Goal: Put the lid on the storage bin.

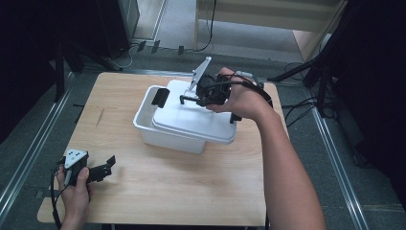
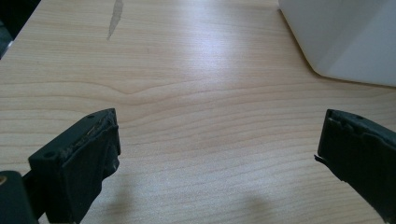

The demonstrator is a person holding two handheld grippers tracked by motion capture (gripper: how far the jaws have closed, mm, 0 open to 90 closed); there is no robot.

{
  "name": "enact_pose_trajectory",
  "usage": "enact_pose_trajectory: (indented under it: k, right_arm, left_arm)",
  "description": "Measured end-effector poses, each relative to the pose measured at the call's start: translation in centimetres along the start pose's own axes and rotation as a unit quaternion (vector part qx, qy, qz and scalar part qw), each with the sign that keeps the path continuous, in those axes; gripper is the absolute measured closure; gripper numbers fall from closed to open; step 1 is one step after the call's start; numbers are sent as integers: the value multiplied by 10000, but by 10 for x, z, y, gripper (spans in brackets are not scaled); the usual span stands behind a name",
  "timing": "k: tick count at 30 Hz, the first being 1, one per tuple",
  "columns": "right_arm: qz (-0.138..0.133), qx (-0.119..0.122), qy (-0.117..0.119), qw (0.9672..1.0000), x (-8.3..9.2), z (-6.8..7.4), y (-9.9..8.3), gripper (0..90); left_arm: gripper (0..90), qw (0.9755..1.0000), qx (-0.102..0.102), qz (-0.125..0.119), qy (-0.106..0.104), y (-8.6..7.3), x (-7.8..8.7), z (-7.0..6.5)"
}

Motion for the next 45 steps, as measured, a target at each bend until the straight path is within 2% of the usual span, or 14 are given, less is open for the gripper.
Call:
enact_pose_trajectory:
  k: [13,21,33,45]
  right_arm:
    - [-34,-6,66,10000,-18,-5,27,854]
    - [-11,-57,208,9998,-35,-5,40,854]
    - [-80,-76,277,9996,-47,-4,53,855]
    - [-62,-37,329,9994,-52,-2,57,854]
  left_arm:
    - [2,10000,22,-10,-8,0,0,1]
    - [2,10000,39,-18,-35,1,0,1]
    - [2,10000,26,-5,-37,1,0,1]
    - [2,10000,25,-9,-39,1,0,1]
Point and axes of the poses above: each handheld gripper's, and its own axes: x roughly backward along the jaws, y roughly out of its top, z roughly to its left, the point moved 6 cm from there along -x, roughly forward along the jaws, and after that the axes turned 8 degrees about z, right-handed, at the moved point
